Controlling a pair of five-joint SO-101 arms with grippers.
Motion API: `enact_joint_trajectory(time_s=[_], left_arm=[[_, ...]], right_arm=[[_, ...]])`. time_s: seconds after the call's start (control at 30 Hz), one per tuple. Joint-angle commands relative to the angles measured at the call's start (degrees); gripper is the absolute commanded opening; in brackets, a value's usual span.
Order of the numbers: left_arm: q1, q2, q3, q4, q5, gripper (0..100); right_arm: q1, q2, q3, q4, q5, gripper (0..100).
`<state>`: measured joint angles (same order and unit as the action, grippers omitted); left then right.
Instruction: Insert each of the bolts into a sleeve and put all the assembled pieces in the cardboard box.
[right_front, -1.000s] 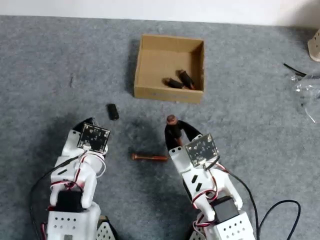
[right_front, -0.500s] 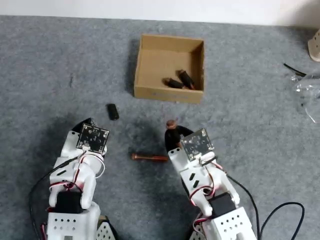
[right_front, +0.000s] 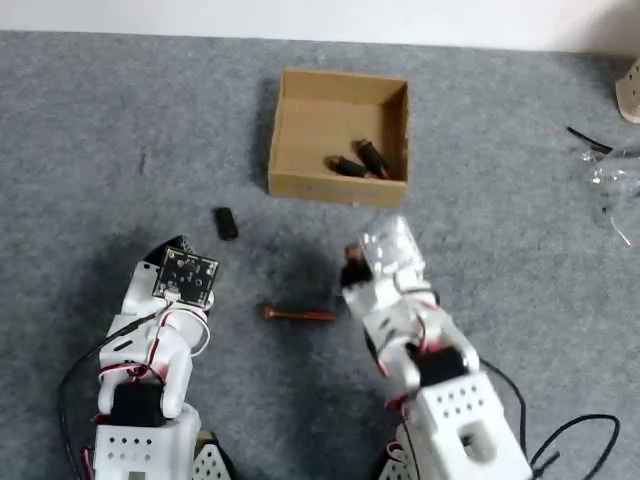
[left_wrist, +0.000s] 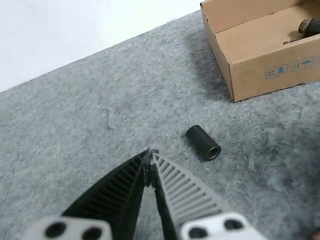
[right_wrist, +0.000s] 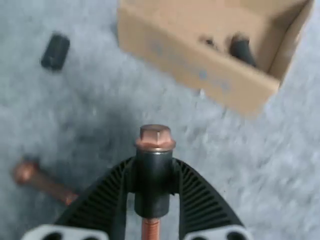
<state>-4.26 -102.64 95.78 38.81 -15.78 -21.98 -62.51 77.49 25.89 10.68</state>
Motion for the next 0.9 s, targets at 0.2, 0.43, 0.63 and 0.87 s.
enact_joint_trajectory(time_s=[0.2, 0.43, 0.63, 0.87], left_arm=[[-0.57, -1.19, 1.45, 0.09, -0.44, 1], [-2.42, -1.19, 1.45, 0.09, -0.18, 1], [-2.51, -1.19, 1.45, 0.09, -0.18, 1], [-2.59, -1.10, 1.45, 0.09, -0.18, 1]], right_arm=[[3.12, 38.29, -43.65, 3.91, -0.18, 0.4], [7.25, 66.86, -81.45, 19.12, -0.53, 0.5], [8.13, 87.78, -115.21, 32.22, -0.44, 0.5], [7.96, 109.14, -146.24, 47.34, -0.26, 0.5]])
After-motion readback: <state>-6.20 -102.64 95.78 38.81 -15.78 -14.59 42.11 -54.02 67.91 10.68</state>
